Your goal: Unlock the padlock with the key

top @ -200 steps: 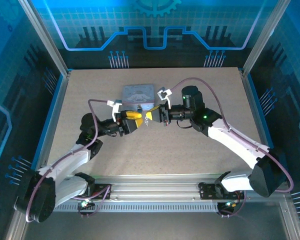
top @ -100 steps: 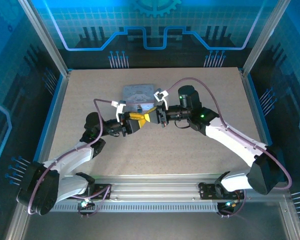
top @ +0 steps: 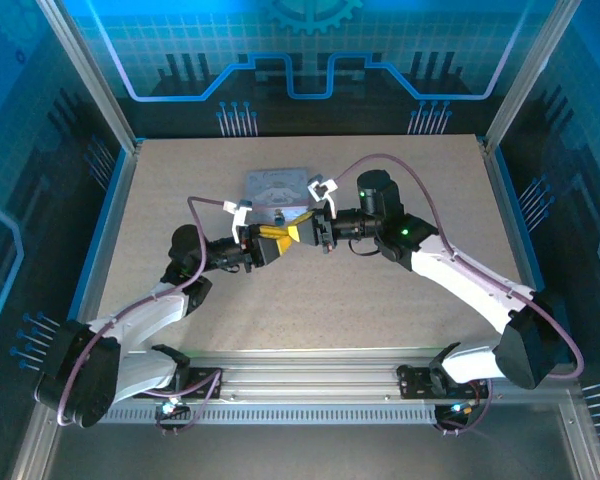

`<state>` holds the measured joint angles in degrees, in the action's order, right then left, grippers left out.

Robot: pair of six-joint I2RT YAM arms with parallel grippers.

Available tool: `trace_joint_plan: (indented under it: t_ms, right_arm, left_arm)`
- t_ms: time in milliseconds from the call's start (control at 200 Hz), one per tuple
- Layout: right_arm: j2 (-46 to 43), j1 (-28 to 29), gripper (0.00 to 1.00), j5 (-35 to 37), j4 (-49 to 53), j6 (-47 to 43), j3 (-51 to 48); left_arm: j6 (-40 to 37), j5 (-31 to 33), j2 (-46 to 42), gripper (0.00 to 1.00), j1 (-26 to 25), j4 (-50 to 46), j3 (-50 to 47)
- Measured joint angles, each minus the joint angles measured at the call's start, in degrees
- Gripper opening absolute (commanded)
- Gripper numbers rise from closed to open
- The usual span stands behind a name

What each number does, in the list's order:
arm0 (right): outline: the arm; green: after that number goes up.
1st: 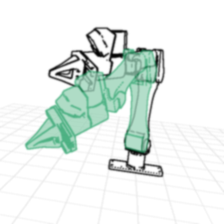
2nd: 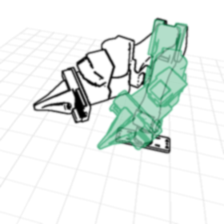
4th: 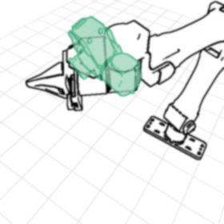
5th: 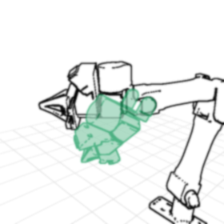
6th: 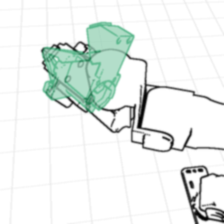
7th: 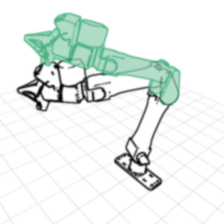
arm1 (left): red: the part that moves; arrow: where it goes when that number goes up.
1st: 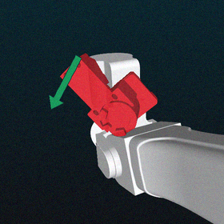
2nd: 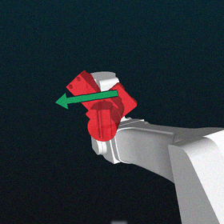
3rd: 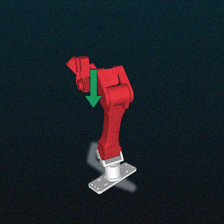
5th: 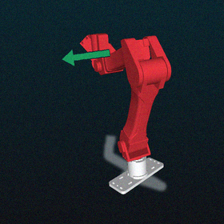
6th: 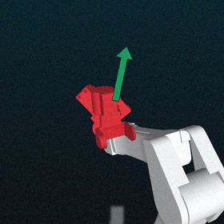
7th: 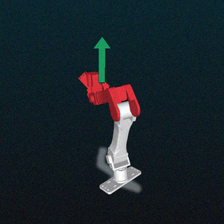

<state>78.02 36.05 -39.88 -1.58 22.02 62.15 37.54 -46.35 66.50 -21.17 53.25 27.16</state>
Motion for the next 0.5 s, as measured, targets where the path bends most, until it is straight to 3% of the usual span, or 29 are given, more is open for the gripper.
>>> trace_joint_plan:
  t_ms: [150,355,500]
  right_arm:
    - [0.0,0.0,0.0,0.4,-0.1,0.0,0.0]
    - [-0.2,-0.1,0.0,0.4,-0.2,0.0,-0.4]
    - [-0.8,-0.1,0.0,0.4,-0.2,0.0,-0.4]
  left_arm:
    - [0.1,0.0,0.0,0.17,0.0,-0.2,0.0]
    - [-0.1,0.1,0.0,0.31,0.0,-0.6,0.0]
    - [0.0,0.1,-0.3,0.27,0.1,-1.1,0.0]
